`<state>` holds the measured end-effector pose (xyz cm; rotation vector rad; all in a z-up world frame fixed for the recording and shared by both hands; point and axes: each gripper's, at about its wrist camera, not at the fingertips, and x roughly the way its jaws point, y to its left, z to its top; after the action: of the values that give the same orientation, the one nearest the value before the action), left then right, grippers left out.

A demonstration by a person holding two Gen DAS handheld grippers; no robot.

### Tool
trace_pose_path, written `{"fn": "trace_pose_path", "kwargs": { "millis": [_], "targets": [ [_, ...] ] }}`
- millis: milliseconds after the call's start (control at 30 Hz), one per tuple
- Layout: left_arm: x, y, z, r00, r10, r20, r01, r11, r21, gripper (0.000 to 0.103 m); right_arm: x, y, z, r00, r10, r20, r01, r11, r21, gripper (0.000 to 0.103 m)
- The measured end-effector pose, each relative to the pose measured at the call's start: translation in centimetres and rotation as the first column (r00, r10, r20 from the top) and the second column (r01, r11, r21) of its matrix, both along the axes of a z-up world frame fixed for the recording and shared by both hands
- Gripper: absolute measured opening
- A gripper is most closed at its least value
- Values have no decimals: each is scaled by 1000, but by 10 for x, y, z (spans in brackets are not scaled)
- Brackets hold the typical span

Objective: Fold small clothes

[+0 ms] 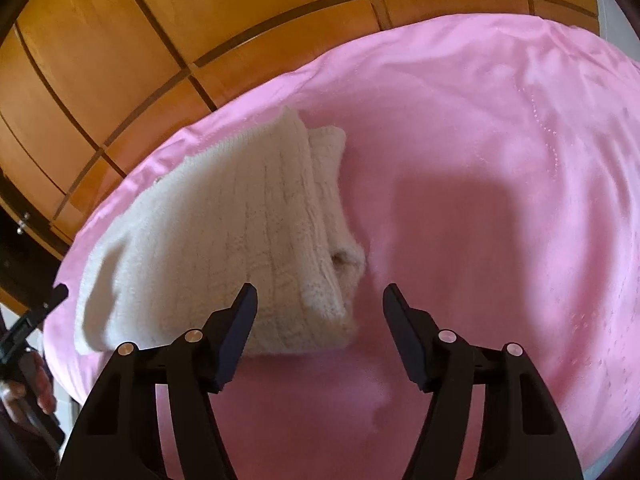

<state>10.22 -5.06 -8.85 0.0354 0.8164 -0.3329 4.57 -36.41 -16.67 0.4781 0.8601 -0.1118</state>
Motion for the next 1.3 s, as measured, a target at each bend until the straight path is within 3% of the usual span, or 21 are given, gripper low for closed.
{"fn": "trace_pose_path", "kwargs": {
  "millis": [200,333,500,600,867,967,1033,1067,1133,1233,1300],
  "targets": [
    [1,-21,6,999,-46,25,45,998,32,78,8,11,-8,999,31,-23,-32,998,-59,41],
    [11,-31,7,996,-82,26,80,995,52,76,12,11,-12,999,27,-33,-30,997,-69,37],
    [36,-39,1,991,-137,-10,137,988,71,53,14,9,-16,999,31,-39,-34,997,-67,37],
    [57,-44,-11,984,-166,-68,170,983,67,53,12,8,-17,999,29,-38,-31,998,-57,37],
    [121,-53,-37,978,-144,-152,151,988,34,64,13,7,-16,998,30,-46,-33,998,-51,37],
    [136,-61,-47,973,-152,-175,159,987,25,62,12,8,-16,998,31,-48,-34,998,-52,37],
    [142,-71,-58,961,-201,-193,208,978,17,28,14,9,-15,998,32,-50,-35,998,-56,37],
    [142,-75,-61,959,-214,-188,223,974,28,5,14,9,-15,998,34,-50,-37,998,-58,37],
    [135,-81,-57,965,-223,-136,232,971,59,4,13,9,-16,998,33,-51,-36,998,-57,37],
    [125,-84,-35,973,-227,-33,228,972,48,3,14,10,-15,997,38,-60,-42,997,-58,37],
    [129,-87,-30,977,-213,-11,213,975,65,3,14,10,-15,997,37,-63,-40,998,-57,37]
  ]
}}
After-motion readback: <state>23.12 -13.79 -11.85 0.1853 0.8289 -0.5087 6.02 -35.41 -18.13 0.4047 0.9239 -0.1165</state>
